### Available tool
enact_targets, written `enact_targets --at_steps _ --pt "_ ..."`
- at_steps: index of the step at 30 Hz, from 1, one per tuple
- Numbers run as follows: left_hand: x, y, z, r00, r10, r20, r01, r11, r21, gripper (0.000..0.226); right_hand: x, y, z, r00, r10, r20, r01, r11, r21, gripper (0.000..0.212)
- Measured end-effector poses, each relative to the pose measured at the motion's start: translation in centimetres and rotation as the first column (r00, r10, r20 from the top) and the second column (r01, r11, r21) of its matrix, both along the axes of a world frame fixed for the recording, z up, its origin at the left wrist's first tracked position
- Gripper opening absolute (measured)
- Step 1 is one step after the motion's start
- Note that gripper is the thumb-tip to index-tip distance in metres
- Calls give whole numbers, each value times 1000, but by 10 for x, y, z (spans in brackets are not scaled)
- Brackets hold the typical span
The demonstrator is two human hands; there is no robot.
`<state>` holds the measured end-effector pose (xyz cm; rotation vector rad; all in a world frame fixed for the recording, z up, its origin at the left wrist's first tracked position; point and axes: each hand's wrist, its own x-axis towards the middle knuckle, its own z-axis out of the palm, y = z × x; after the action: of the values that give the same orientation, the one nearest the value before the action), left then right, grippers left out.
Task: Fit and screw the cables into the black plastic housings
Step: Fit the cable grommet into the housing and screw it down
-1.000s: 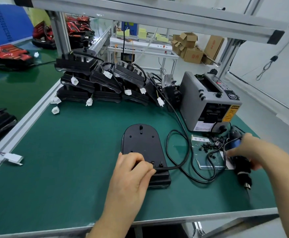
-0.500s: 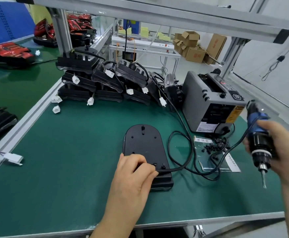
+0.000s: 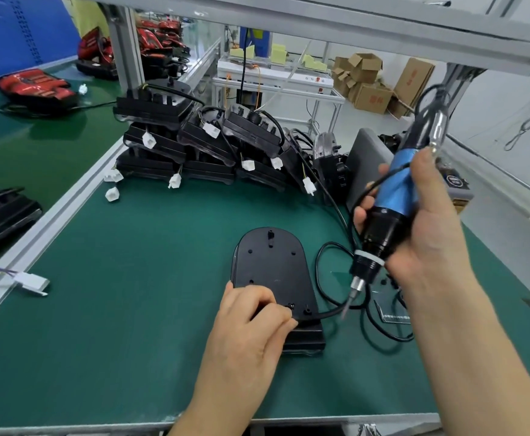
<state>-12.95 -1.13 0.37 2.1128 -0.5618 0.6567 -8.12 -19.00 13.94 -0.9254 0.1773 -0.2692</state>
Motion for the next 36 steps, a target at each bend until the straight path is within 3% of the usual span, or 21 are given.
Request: enact_targets --at_steps 5,11,22,36 --pt "0 0 0 1000 12 0 -12 1000 12 15 14 22 -2 997 55 52 -55 998 -5 55" --pt "1 0 -2 1000 18 12 -19 1000 14 11 19 27 -5 994 107 37 -103 989 -106 49" --pt "2 -1 -1 1000 7 22 -7 1000 -1 9 21 39 -7 976 50 210 -8 980 -197 47" --pt "1 -1 0 1000 23 18 -23 1000 9 15 19 43 -6 974 53 220 -3 975 -220 45"
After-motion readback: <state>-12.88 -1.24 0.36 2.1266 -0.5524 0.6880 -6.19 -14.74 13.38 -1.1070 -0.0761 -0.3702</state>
